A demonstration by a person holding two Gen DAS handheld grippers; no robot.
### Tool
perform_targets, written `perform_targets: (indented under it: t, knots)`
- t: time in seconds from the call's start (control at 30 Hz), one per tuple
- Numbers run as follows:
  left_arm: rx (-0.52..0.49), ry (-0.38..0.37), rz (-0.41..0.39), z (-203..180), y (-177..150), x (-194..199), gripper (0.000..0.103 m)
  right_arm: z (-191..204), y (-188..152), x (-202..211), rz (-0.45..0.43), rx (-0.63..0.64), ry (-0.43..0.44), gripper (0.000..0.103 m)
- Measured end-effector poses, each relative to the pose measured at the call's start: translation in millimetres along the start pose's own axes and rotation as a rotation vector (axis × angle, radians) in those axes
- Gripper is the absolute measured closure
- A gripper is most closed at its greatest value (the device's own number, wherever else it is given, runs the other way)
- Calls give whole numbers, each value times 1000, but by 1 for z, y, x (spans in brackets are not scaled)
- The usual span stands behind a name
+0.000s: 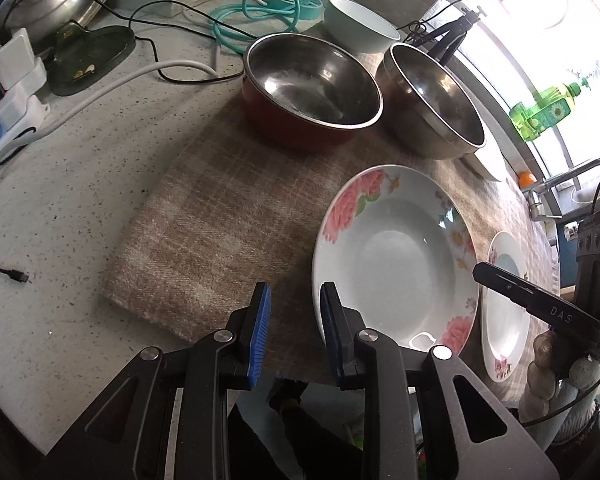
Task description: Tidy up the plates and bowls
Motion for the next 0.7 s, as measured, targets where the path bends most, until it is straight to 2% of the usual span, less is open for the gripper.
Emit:
perform_targets:
  t: [0.57,0.7]
  knots:
    - [-32,-14,32,-11,5,-11,80,-6,1,-6,18,-24,26,82]
    - [-34,-12,34,-10,5,-11,84,-7,1,-9,25,-32,37,84]
Point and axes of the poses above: each gripper's, at about its wrist camera, not at the fingertips, and x roughly against the way its jaws point, z to its left, y to its top, the point moved 6 cm from there along -x, roughly the way its jaws point, and after that the axes turned 10 degrees about z, right-handed, at the moved point
